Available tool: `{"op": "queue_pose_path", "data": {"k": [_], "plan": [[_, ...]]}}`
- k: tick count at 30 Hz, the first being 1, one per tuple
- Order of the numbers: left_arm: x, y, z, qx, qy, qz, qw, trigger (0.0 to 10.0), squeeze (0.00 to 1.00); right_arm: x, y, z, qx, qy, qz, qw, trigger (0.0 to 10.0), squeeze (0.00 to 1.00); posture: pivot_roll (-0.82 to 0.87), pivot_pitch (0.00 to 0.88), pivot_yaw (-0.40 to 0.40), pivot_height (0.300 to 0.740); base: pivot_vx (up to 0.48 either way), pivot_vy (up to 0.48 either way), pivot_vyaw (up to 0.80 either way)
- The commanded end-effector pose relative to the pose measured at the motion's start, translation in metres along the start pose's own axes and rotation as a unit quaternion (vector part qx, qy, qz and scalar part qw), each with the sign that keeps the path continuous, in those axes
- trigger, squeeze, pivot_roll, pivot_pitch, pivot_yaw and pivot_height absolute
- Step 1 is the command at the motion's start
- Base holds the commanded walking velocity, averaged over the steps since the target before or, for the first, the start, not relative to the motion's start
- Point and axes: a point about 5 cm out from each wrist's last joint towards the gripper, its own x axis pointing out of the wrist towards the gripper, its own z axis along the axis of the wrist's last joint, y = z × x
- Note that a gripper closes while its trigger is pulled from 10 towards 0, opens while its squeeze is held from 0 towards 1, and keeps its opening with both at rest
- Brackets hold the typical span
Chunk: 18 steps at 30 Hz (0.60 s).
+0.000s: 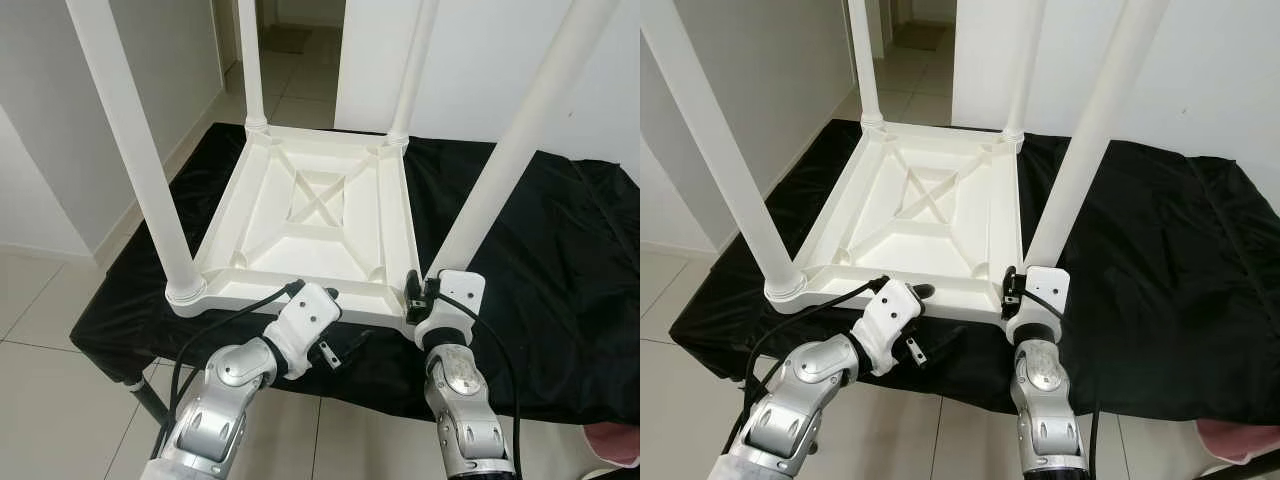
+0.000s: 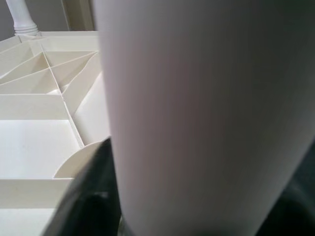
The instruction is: Building children table
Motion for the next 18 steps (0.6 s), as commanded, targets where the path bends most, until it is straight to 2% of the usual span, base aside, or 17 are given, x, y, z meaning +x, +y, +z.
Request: {"op": "queue_pose_path", "data": {"k": [1, 5, 6, 7, 8, 10, 14, 15, 18], "plan": [[0.0, 0.005, 0.0, 0.001, -0.002, 0.041, 0.999, 10.0, 0.0, -0.002, 0.004, 0.001, 0.003, -0.003, 0.011, 1.0, 10.0, 1.0, 0.02, 0.0, -0.019, 0.74, 0.0, 0.0, 0.0], [0.001, 0.003, -0.002, 0.0, -0.001, 0.04, 0.999, 10.0, 0.0, -0.003, 0.002, 0.004, 0.005, -0.016, 0.033, 0.999, 10.0, 1.0, 0.0, 0.0, -0.017, 0.74, 0.0, 0.0, 0.0], [0.001, 0.003, -0.002, 0.0, -0.001, 0.039, 0.999, 10.0, 0.0, -0.004, -0.001, 0.006, 0.005, -0.019, 0.058, 0.998, 10.0, 0.08, 0.0, 0.0, -0.019, 0.74, 0.0, 0.0, 0.0], [0.001, 0.003, -0.003, 0.0, -0.001, 0.04, 0.999, 10.0, 0.0, -0.004, -0.003, 0.007, 0.001, -0.024, 0.079, 0.997, 10.0, 0.0, 0.0, 0.0, -0.022, 0.74, 0.0, 0.0, 0.0], [0.001, 0.003, -0.003, 0.0, -0.001, 0.04, 0.999, 10.0, 0.0, -0.004, -0.003, 0.007, 0.001, -0.024, 0.079, 0.997, 10.0, 0.0, 0.0, 0.0, -0.022, 0.74, 0.0, 0.0, 0.0], [0.002, 0.004, -0.003, 0.0, -0.002, 0.042, 0.999, 10.0, 0.0, -0.005, -0.009, 0.007, 0.001, -0.026, 0.12, 0.992, 10.0, 0.0, 0.0, 0.0, -0.025, 0.74, 0.0, 0.0, 0.0], [0.002, 0.004, -0.003, 0.0, -0.002, 0.043, 0.999, 10.0, 0.0, -0.004, -0.013, 0.006, 0.0, -0.026, 0.137, 0.99, 10.0, 0.0, 0.0, 0.0, -0.026, 0.74, 0.0, 0.0, 0.0], [0.003, 0.005, -0.002, 0.002, -0.002, 0.044, 0.999, 10.0, 0.0, -0.003, -0.02, 0.005, -0.021, -0.031, 0.156, 0.987, 10.0, 0.0, 0.0, 0.0, -0.024, 0.74, 0.0, 0.0, 0.0], [0.002, 0.006, -0.002, 0.004, -0.003, 0.045, 0.999, 10.0, 0.0, 0.0, -0.026, 0.004, -0.037, -0.032, 0.183, 0.982, 10.0, 0.0, 0.0, 0.0, -0.021, 0.74, 0.0, 0.0, 0.0]]}}
